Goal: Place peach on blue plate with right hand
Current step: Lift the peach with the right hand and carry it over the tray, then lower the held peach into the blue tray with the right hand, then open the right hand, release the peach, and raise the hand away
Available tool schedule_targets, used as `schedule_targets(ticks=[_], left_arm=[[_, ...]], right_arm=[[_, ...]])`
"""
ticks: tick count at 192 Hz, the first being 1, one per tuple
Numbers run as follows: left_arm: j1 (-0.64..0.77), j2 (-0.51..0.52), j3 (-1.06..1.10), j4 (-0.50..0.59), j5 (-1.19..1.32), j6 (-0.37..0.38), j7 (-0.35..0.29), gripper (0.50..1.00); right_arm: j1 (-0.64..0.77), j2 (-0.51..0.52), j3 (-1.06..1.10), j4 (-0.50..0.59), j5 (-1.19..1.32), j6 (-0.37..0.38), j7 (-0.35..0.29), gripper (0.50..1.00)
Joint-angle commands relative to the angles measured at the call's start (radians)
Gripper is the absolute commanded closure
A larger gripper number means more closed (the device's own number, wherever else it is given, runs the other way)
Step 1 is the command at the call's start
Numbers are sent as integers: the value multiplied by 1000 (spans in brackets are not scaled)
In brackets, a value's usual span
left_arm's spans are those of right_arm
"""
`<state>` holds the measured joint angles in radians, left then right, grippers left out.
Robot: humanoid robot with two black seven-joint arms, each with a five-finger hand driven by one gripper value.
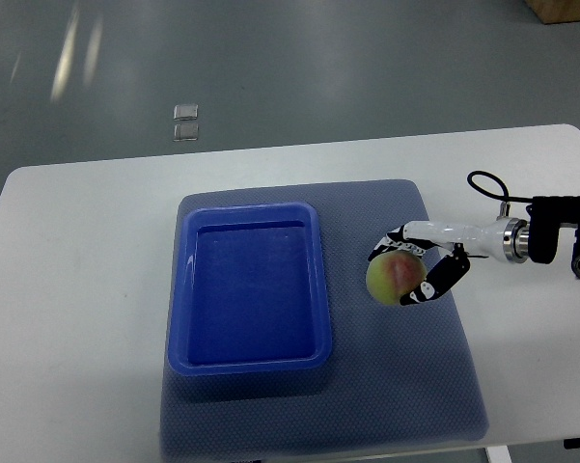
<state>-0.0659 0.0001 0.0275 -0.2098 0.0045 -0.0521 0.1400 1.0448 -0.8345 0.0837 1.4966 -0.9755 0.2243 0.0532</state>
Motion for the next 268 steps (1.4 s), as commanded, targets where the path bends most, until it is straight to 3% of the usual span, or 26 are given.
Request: schedule_targets(ticks=[1, 21, 38, 88, 89, 109, 110, 127, 136, 137, 145, 182, 192, 193, 209, 219, 220, 232, 268], left_arm=[[0, 0, 0, 0, 0, 0, 0, 500], [0, 0, 0, -2, 0, 0, 0, 500], [0, 0, 0, -5, 0, 0, 0, 500], [0, 0, 0, -8, 5, 0, 0, 500], [0, 0, 0, -9, 5, 0, 0, 500], [0, 0, 0, -10, 5, -2, 0, 500], [0, 0, 0, -8, 5, -2, 0, 500], [0, 0, -1, -9, 5, 0, 0, 500], [0, 0, -1, -10, 5, 0, 0, 500], [0, 0, -1, -10, 5, 0, 0, 500], [0, 0, -1, -10, 5, 0, 0, 500], [0, 0, -1, -16, 3, 0, 0, 500], [0, 0, -1, -16, 3, 0, 0, 500], [0, 0, -1, -16, 2, 0, 0, 500], [0, 0, -1, -14, 0, 0, 0, 500], [0, 0, -1, -14, 0, 0, 0, 500], [0, 0, -1, -14, 0, 0, 0, 500], [0, 0, -1, -14, 0, 0, 0, 500], [0, 0, -1, -14, 0, 0, 0, 500]], right_arm=[[178, -80, 37, 4, 127, 124, -9, 1000], [343, -140, 36, -1, 256, 240, -23, 1000], [414, -159, 33, -1, 284, 273, -33, 1000], [431, -94, 28, -13, 294, 225, -55, 1000], [429, -40, 25, -31, 294, 180, -55, 1000], [428, 23, 22, -67, 296, 153, -55, 1000], [426, 79, 12, -102, 296, 141, -55, 1000], [426, 187, -25, -162, 296, 133, -53, 1000], [426, 187, -25, -162, 296, 133, -53, 1000], [426, 259, -47, -205, 294, 132, -53, 1000], [423, 324, -64, -243, 291, 122, -53, 1000], [334, 580, -76, -440, 276, 87, -55, 1000], [334, 580, -76, -440, 276, 87, -55, 1000], [308, 647, -76, -484, 265, 84, -55, 1000], [248, 742, -78, -538, 206, 64, -53, 1000], [248, 742, -78, -538, 205, 64, -53, 1000], [216, 788, -78, -567, 161, 49, -53, 1000], [178, 834, -78, -596, 113, 38, -53, 1000], [124, 834, -79, -644, 90, 36, -53, 996]])
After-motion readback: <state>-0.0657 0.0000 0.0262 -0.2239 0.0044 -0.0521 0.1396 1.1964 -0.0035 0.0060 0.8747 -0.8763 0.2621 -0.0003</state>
